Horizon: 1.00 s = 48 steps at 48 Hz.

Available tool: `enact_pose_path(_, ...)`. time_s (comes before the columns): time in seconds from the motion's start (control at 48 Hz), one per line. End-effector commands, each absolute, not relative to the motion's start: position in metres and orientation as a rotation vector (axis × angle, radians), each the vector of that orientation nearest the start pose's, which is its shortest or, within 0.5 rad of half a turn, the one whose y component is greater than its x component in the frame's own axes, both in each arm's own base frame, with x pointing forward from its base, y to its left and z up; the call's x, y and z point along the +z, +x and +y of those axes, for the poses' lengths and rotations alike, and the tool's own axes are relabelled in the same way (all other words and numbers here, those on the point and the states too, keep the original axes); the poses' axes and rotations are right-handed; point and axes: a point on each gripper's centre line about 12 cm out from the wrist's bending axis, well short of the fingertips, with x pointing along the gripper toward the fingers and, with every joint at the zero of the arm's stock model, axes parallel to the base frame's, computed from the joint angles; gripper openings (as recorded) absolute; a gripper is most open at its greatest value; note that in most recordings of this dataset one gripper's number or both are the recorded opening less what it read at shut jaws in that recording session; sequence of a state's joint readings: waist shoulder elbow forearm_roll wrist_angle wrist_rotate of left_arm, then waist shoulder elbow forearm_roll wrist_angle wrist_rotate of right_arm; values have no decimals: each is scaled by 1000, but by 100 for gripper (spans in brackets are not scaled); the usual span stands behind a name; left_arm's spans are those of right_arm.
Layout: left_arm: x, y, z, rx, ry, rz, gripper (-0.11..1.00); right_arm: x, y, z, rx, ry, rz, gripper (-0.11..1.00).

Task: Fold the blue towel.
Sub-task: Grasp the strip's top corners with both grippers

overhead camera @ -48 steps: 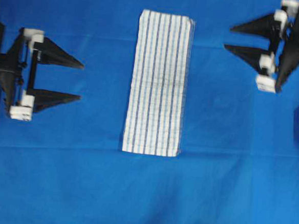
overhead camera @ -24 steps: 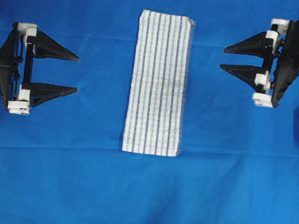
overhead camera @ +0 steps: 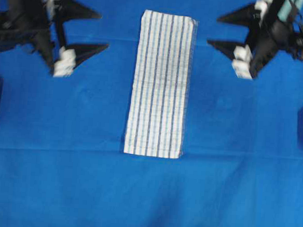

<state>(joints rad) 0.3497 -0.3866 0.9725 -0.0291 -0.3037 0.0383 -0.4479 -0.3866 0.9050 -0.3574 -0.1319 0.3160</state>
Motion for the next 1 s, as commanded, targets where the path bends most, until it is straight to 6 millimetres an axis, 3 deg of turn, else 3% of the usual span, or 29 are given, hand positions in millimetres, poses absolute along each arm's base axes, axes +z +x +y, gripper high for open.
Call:
enact_pose_path(0.0,227,303,129,402,-41,286,91,241,293,-147,-420,56,373,67)
enact_pose_path(0.271,176,346,183,482,-85,408,91,196,315,-198,-497,95,496,67)
enact_pose_path(0.479,135,372,210,508,-111,479,91,151,330,-221,-505,127,582,67)
enact_pose_path(0.709,102,381,235,543,-136,530,91,115,330,-234,-520,161,658,67)
enact_pose_path(0.98,81,389,242,545,-146,558,83,98,330,-235,-517,176,688,67)
